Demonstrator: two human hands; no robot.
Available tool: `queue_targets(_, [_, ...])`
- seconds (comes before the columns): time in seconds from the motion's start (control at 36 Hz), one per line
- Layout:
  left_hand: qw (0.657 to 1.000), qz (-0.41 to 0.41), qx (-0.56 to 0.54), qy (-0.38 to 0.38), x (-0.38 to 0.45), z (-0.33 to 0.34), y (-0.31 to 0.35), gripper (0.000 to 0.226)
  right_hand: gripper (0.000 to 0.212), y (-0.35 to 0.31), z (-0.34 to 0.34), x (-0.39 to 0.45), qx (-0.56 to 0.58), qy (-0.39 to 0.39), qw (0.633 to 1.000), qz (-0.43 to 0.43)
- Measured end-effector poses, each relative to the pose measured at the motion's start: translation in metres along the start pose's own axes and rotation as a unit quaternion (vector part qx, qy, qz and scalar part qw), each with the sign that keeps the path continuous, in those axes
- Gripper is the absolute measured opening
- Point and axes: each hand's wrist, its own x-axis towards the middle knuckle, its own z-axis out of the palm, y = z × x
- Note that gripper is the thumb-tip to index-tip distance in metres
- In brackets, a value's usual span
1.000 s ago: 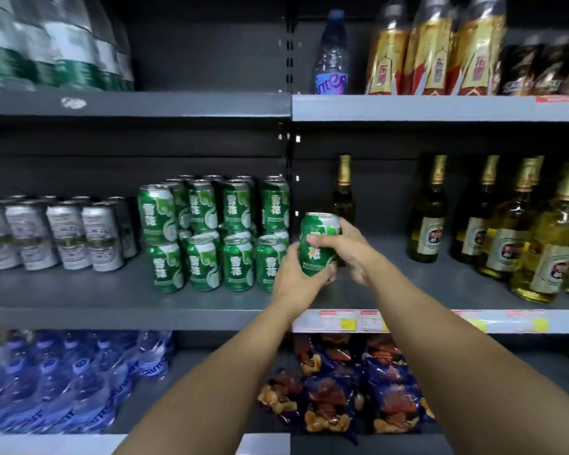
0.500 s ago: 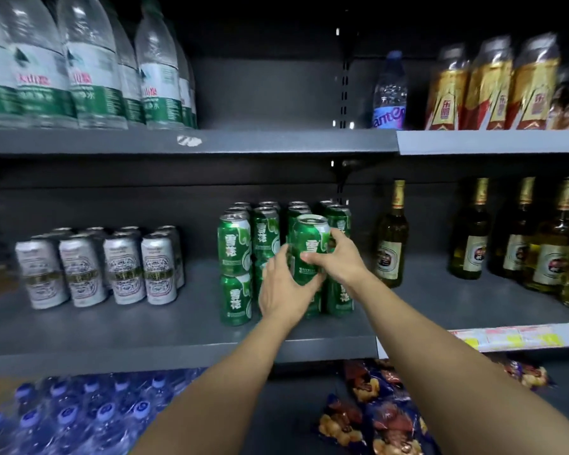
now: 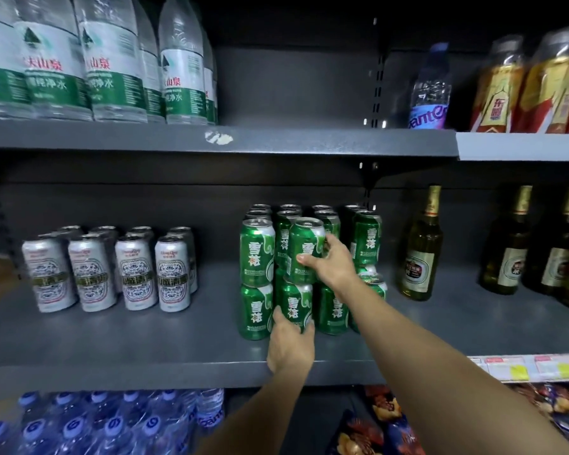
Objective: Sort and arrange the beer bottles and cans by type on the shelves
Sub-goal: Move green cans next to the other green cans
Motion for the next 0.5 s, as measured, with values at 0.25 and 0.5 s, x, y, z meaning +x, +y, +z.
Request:
queue_targets(0.25, [0.999, 0.017, 0.033, -0.001, 0.008, -0.001, -0.004, 0.072, 0.08, -0.004, 0.007, 0.011, -0.024, -0.018, 0.999, 0.012])
queue_targets(0.5, [0.998, 0.016, 0.061, 0.012, 0.016, 0.006, -0.002, 0.066, 0.074, -0.004, 0.009, 0.01, -0.06, 0.006, 0.998, 0.003])
